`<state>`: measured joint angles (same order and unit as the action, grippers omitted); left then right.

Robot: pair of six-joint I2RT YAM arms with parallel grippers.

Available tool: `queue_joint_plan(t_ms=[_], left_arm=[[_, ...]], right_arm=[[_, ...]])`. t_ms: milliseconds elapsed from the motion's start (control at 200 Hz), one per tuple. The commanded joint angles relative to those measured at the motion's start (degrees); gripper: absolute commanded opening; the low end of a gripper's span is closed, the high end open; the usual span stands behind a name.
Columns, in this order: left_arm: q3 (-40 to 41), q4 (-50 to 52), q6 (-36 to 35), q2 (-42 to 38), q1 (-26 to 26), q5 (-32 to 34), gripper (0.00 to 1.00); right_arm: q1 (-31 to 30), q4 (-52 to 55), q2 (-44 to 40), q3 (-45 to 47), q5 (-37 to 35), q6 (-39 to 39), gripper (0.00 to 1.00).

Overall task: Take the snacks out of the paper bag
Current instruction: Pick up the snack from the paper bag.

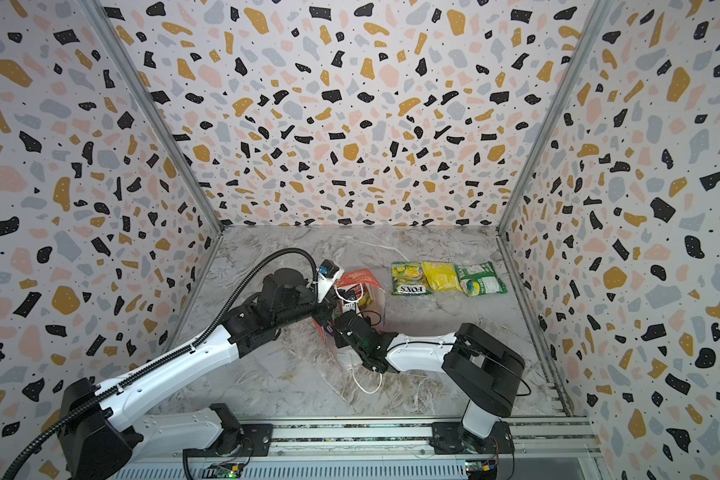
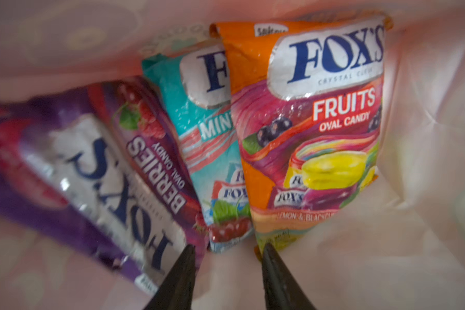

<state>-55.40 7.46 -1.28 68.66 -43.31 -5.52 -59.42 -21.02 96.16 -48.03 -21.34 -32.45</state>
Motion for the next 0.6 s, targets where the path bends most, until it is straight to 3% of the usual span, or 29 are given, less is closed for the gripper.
queue_joint_plan(t_ms=[0,420,596], left_arm=[[0.0,-3.9,0.2,-1.5,-0.5,-2.2,0.0],[0.8,-4.9,0.0,-2.0,-1.0,-3.4,0.0],[1.2,-5.3,0.1,-2.0,-1.1,-3.8,0.0]], right_arm=[[0.4,-1.7,0.0,-3.2,-1.8,1.2,0.43],[3.1,-2.3,5.9,-7.4,-3.4,0.9,0.45],[4.3,-0.4,8.6,-9.3,-3.9,-0.3,0.35]])
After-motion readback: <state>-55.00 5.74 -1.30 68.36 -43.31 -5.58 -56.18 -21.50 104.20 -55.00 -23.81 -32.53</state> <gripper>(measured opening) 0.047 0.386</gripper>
